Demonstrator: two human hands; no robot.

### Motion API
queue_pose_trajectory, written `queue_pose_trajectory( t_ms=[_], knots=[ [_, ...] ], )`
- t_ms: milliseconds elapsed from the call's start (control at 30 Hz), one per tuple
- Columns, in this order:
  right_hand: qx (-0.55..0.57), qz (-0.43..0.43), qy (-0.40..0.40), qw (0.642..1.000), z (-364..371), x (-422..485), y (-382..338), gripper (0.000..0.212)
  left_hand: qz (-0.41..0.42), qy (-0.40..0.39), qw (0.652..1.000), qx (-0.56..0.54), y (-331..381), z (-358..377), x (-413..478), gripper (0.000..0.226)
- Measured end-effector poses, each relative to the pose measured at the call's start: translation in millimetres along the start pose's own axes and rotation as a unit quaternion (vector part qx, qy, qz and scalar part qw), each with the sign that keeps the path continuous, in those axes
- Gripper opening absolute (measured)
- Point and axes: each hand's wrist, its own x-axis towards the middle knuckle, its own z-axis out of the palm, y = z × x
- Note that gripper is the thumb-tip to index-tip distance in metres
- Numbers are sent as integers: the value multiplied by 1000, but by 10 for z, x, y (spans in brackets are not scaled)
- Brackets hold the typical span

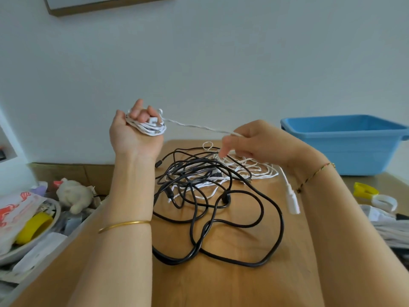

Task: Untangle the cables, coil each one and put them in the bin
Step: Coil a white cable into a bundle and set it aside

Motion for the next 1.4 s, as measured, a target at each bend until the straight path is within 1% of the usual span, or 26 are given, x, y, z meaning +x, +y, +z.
queue_pose_trajectory(
  t_ms=[100,167,233,300,333,367,467,500,533,567,600,667,700,767,833,900,967,1033,1100,1167,1233,1267,1333,1400],
  knots=[
    [54,-47,156,985,42,47,18,11,-1,17,1000,-19,-3,-44,15,50],
    [66,-56,218,972,52,80,32,6,-6,30,999,-21,-15,-57,10,49],
    [25,-40,255,966,69,132,58,12,-7,40,999,-7,-37,-60,-4,44],
    [-58,8,278,959,75,175,88,21,-14,46,999,13,-57,-63,-20,45],
    [-107,43,271,956,67,179,104,24,-23,41,999,24,-62,-58,-30,45],
    [-146,78,245,955,57,174,125,25,-38,30,998,40,-65,-49,-44,45],
    [-191,149,105,965,57,146,197,25,-125,-20,987,102,-90,-8,-90,44],
    [-193,155,82,965,71,143,215,25,-160,-38,977,133,-106,9,-106,44],
    [-185,153,82,967,88,139,219,26,-192,-54,966,166,-125,26,-120,43],
    [-165,145,98,971,99,138,206,28,-217,-67,954,197,-148,44,-135,43],
    [-129,131,131,974,105,139,170,32,-237,-75,943,223,-170,63,-146,43],
    [-24,87,204,975,111,140,62,42,-255,-84,924,271,-216,99,-168,44],
    [42,64,219,973,110,136,3,46,-254,-87,916,298,-236,120,-179,45],
    [155,29,210,965,115,107,-112,44,-241,-94,899,354,-273,165,-206,44],
    [195,24,182,964,141,92,-173,38,-233,-107,883,393,-305,204,-235,43],
    [209,40,162,964,182,112,-182,33,-228,-118,872,416,-327,225,-259,43],
    [248,57,152,955,226,147,-179,28,-214,-121,864,440,-344,229,-270,43],
    [311,64,158,935,254,175,-174,19,-194,-119,852,471,-359,226,-274,44],
    [348,61,202,913,258,205,-163,14,-175,-118,835,508,-367,217,-273,43],
    [306,43,289,906,244,237,-134,16,-155,-125,807,555,-373,194,-273,43],
    [227,19,372,900,215,249,-109,19,-149,-137,771,603,-372,173,-287,42],
    [193,5,399,896,199,239,-104,20,-152,-144,752,625,-367,169,-301,42],
    [137,-19,432,891,167,199,-95,17,-161,-161,717,659,-360,178,-336,43],
    [90,-32,443,891,141,176,-64,15,-167,-172,688,685,-364,203,-370,47]
  ],
)
